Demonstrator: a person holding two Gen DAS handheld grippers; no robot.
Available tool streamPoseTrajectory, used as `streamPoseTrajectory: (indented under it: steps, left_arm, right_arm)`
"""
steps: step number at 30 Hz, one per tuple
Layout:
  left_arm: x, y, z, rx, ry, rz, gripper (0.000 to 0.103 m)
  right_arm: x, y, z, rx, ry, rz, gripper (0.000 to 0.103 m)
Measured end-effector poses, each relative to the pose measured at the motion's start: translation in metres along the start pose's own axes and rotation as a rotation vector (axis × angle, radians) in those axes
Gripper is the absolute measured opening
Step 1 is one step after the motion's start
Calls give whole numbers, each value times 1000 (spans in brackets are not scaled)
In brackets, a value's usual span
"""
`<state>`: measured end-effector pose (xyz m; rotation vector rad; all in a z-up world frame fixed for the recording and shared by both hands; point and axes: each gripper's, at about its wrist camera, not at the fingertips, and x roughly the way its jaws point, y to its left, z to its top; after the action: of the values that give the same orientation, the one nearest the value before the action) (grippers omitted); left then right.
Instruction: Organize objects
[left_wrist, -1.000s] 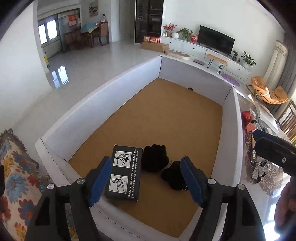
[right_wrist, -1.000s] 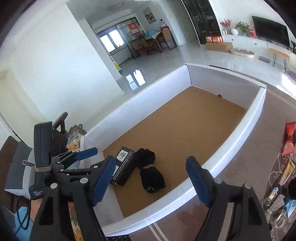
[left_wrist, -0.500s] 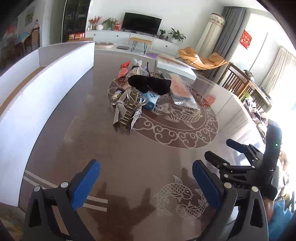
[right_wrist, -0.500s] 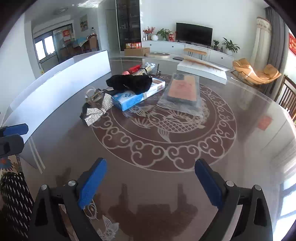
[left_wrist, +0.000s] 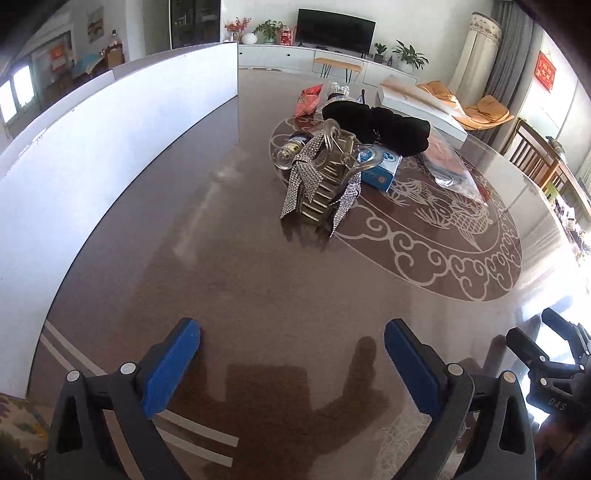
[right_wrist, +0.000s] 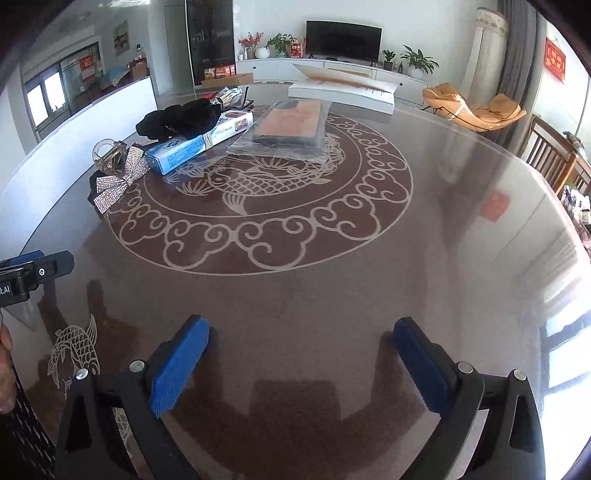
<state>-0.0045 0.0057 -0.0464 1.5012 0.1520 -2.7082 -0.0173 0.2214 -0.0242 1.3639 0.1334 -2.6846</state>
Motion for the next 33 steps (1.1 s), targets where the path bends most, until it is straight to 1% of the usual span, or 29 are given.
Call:
streamPoseTrajectory:
  steps: [2,4,6,33]
  left_arm:
    - [3,-9,-2,42,6,22,102]
    - [4,-16,-3,80,15,39,103]
    - [4,-18,-3,90,15,32,103]
    - [1,-15,-4,84,11,33,103]
  right_arm:
    - [2,-3,1,15,6,13,103]
    - [2,-2,1,11,5,5,103]
    - [1,-1,0,10,5,5,103]
    - [1,-1,1,10,6,3,103]
